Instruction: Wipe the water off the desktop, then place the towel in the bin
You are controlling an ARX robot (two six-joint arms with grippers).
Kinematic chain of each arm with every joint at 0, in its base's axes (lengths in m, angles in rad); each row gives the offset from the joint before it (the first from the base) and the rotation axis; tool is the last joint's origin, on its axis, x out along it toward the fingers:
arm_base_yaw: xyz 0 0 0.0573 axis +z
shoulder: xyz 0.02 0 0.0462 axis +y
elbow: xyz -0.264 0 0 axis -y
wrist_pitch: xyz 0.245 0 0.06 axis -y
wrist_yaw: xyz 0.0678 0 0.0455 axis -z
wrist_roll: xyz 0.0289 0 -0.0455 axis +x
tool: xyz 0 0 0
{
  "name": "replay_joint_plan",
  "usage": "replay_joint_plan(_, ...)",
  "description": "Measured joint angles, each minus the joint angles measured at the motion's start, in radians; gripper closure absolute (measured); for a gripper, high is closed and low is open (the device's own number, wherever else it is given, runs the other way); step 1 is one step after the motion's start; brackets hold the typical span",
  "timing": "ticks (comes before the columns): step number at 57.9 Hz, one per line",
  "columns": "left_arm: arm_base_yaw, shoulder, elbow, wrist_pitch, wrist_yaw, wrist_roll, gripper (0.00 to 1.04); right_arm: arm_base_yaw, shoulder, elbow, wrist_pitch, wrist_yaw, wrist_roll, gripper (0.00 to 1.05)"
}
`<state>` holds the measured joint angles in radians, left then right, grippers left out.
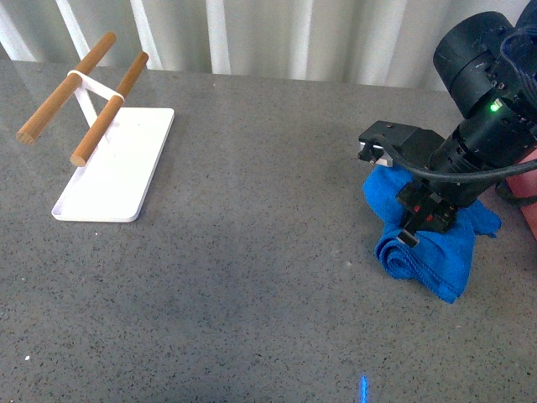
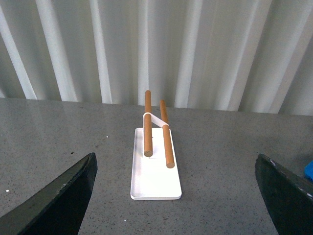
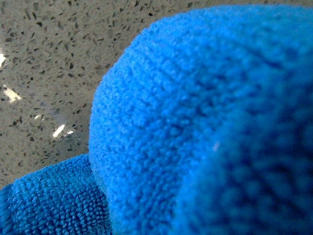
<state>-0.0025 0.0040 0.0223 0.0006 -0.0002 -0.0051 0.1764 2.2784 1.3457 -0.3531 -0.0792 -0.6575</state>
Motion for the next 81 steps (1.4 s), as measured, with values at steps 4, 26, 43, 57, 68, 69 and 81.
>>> replay_joint_plan(4,0.000,0.000,0.000,0.000,0.000,0.000,0.07,0.006,0.020,0.036,-0.013,0.016,-0.002,0.97)
replay_joint_plan(26,0.000,0.000,0.000,0.000,0.000,0.000,0.07,0.061,0.145,0.295,-0.093,0.073,0.007,0.97)
replay_joint_plan(43,0.000,0.000,0.000,0.000,0.000,0.000,0.07,0.146,0.194,0.428,-0.135,0.007,0.060,0.97)
replay_joint_plan(57,0.000,0.000,0.000,0.000,0.000,0.000,0.07,0.231,0.130,0.337,-0.092,-0.058,0.121,0.97)
replay_joint_plan(68,0.000,-0.001,0.000,0.000,0.000,0.000,0.07,0.240,-0.039,0.206,-0.021,-0.078,0.196,0.97)
replay_joint_plan(69,0.000,-0.001,0.000,0.000,0.000,0.000,0.07,0.237,-0.063,0.200,-0.019,-0.070,0.203,0.97)
replay_joint_plan(81,0.000,-0.001,0.000,0.000,0.000,0.000,0.07,0.157,-0.301,0.320,-0.143,0.106,0.314,0.97)
